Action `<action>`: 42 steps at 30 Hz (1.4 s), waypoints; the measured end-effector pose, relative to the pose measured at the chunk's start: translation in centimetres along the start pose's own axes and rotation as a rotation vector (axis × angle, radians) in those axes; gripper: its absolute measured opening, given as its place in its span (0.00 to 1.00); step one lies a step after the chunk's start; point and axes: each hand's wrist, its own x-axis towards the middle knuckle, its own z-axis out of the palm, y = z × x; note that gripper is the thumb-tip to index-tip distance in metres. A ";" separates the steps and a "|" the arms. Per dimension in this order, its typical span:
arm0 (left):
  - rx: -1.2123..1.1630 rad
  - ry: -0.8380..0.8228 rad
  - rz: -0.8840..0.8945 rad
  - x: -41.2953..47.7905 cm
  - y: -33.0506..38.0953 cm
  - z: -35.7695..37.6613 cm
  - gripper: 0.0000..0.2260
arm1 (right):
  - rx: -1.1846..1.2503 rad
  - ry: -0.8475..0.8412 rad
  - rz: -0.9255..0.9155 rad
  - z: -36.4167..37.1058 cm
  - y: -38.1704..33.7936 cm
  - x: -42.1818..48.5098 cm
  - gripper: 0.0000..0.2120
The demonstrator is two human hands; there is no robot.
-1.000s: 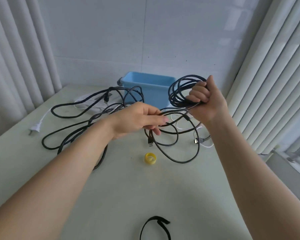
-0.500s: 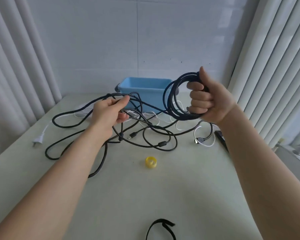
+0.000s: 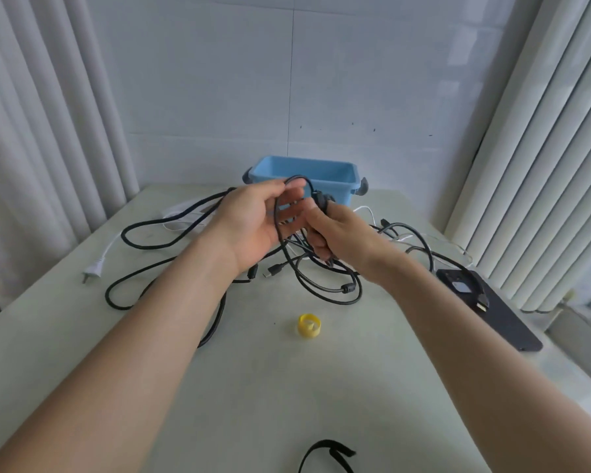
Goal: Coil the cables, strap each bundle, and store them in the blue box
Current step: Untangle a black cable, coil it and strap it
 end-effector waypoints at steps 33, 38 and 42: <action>1.446 0.222 0.791 1.3 -2.2 -3.1 0.09 | 1.232 -0.010 -0.056 -9.3 -2.1 -0.4 0.21; 1.114 0.194 0.770 0.7 -1.4 -2.2 0.11 | 1.223 -0.004 -0.102 -10.3 -2.0 -0.6 0.22; 0.617 0.052 0.354 0.5 0.0 -3.1 0.09 | 1.100 -0.001 -0.077 -10.5 -1.2 -0.5 0.23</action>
